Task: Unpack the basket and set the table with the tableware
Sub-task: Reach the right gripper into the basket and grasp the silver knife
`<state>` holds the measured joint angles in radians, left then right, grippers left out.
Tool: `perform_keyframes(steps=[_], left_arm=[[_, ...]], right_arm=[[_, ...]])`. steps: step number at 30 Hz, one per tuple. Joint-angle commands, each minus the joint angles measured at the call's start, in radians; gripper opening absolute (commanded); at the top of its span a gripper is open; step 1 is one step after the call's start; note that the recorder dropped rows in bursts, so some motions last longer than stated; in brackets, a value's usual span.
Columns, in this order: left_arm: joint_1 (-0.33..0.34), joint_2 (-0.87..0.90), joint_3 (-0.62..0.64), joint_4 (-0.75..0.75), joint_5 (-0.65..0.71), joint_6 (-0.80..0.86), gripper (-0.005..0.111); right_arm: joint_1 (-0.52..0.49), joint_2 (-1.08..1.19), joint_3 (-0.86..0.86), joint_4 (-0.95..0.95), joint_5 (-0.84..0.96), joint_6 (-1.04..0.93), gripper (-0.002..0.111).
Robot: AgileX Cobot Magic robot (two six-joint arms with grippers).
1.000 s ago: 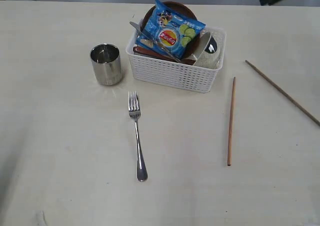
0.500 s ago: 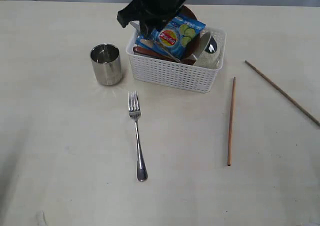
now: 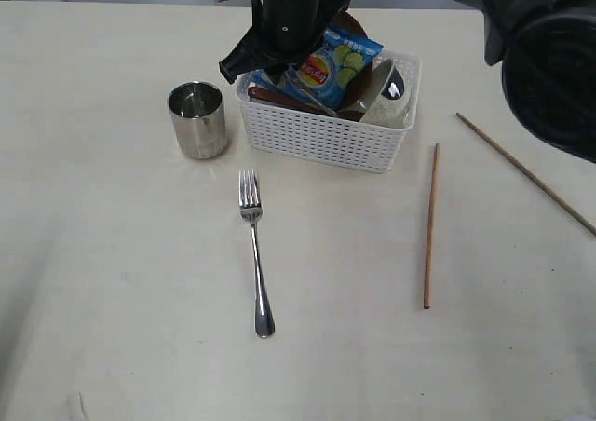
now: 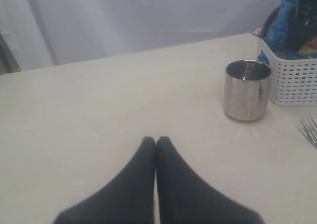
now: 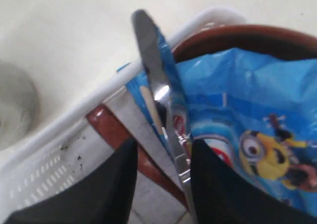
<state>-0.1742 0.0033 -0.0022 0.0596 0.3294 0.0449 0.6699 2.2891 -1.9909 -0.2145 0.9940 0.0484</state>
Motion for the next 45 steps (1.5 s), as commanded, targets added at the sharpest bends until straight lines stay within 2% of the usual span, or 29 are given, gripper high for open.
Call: perform_keyframes(steps=[1, 21, 28, 30, 33, 45], left_arm=[[0.002, -0.003, 0.002, -0.009, -0.007, 0.0, 0.0], [0.002, -0.003, 0.002, -0.009, -0.007, 0.0, 0.0], [0.002, -0.003, 0.002, -0.009, -0.007, 0.0, 0.0], [0.002, -0.003, 0.002, -0.009, -0.007, 0.0, 0.0], [0.002, -0.003, 0.002, -0.009, -0.007, 0.0, 0.0], [0.002, -0.003, 0.002, -0.009, -0.007, 0.0, 0.0]], right_arm=[[0.0, -0.002, -0.007, -0.049, -0.048, 0.044, 0.036], [0.0, 0.039, -0.007, -0.031, -0.044, 0.015, 0.036], [0.0, 0.064, -0.007, -0.087, -0.044, 0.051, 0.036], [0.0, 0.064, -0.007, -0.089, -0.042, 0.053, 0.029], [0.0, 0.062, -0.007, -0.099, -0.031, 0.051, 0.0], [0.0, -0.018, -0.007, -0.102, -0.016, 0.04, 0.0]])
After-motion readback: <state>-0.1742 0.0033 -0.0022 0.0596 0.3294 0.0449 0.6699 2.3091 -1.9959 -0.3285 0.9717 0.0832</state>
